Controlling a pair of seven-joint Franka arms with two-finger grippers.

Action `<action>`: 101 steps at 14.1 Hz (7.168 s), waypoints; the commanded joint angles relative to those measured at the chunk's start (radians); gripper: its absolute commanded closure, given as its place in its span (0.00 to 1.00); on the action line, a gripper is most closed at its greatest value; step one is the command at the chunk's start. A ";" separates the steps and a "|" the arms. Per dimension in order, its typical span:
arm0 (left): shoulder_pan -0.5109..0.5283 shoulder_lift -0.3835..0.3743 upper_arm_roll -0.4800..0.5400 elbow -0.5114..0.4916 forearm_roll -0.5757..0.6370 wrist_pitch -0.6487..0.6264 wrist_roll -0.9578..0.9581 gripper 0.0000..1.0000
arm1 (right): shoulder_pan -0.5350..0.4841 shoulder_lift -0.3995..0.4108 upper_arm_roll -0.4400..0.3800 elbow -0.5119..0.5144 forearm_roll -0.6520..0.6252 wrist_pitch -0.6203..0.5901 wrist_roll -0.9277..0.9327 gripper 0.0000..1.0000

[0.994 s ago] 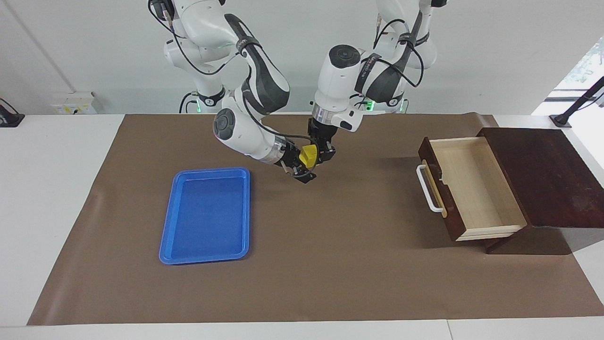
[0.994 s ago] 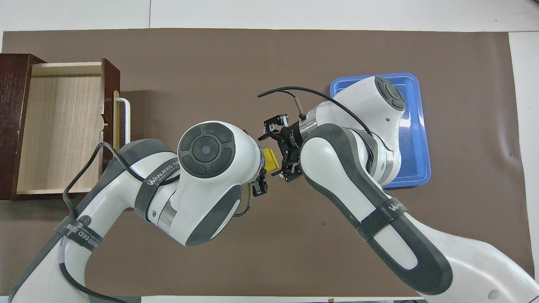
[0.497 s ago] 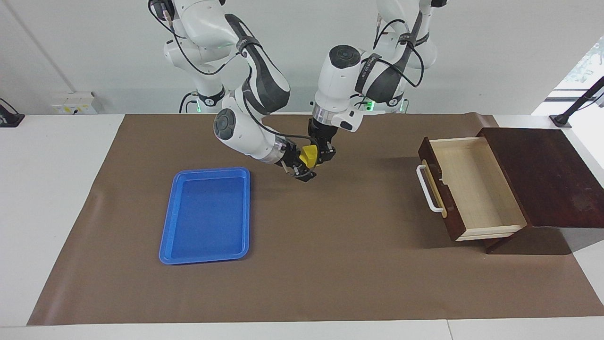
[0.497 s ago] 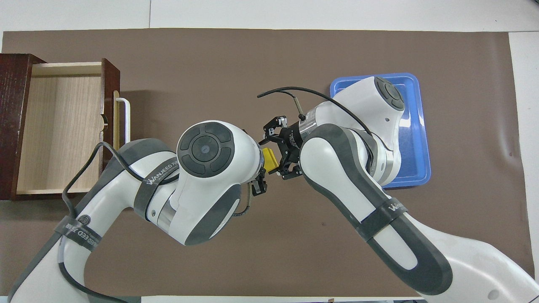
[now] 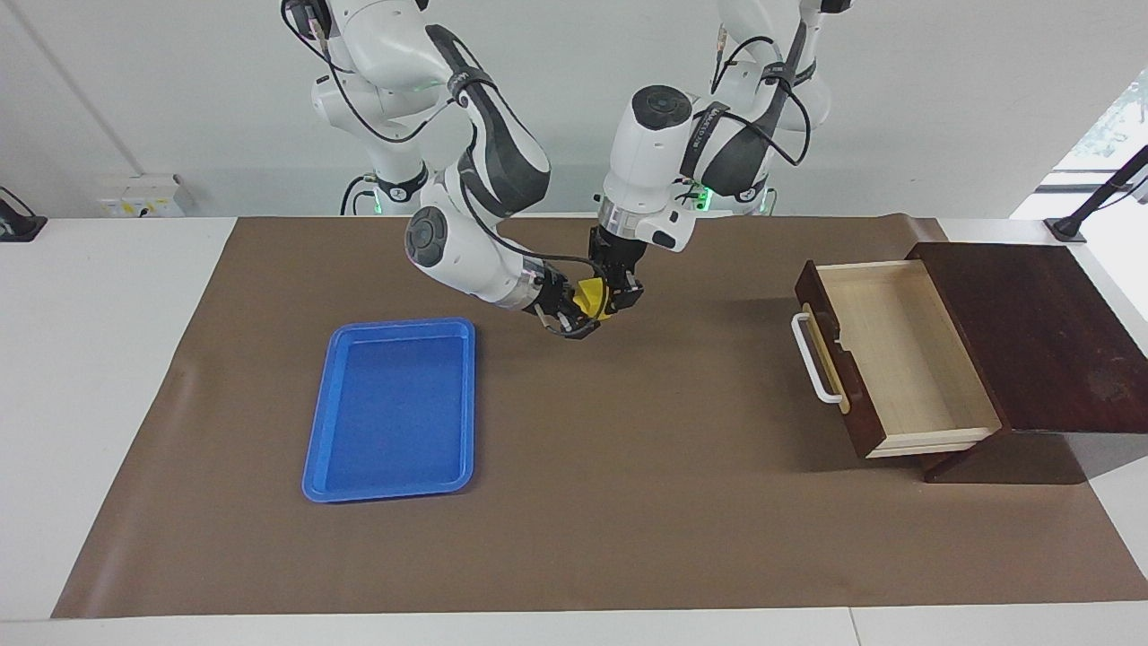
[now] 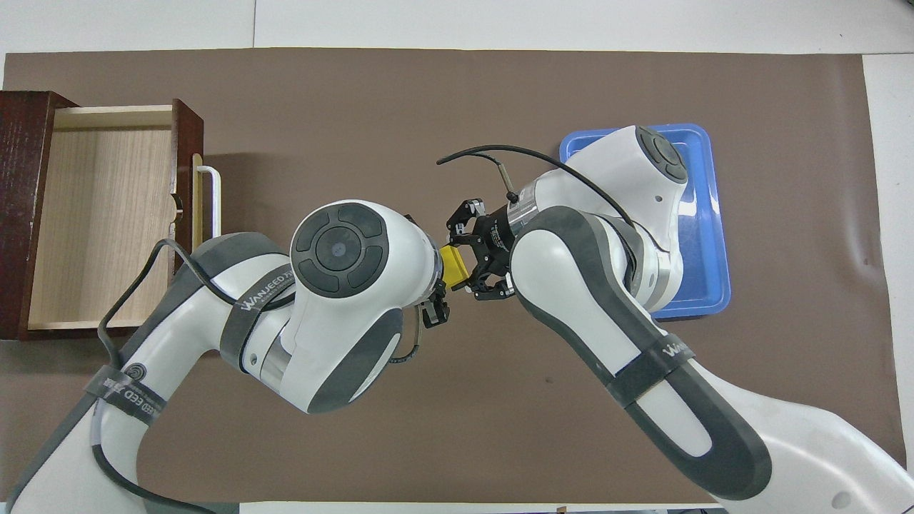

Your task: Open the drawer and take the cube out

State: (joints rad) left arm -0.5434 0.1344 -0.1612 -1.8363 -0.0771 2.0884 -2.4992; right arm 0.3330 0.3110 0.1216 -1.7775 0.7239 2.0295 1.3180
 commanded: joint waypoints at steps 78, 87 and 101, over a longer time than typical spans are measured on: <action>0.550 -0.170 0.031 0.214 0.073 -0.683 2.363 0.00 | -0.459 -0.099 -0.014 -0.191 -0.325 0.037 -0.506 0.00; 0.504 -0.156 0.077 0.229 0.060 -0.648 2.364 0.00 | -0.457 -0.122 -0.013 -0.188 -0.416 0.031 -0.608 0.00; 0.508 -0.167 0.080 0.210 0.063 -0.636 2.357 0.00 | -0.460 -0.121 -0.003 -0.186 -0.428 0.035 -0.718 0.00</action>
State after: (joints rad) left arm -0.0219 -0.0060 -0.0984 -1.5991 0.0000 1.4378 -0.1421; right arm -0.1196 0.2006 0.1120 -1.9628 0.3177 2.0755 0.6187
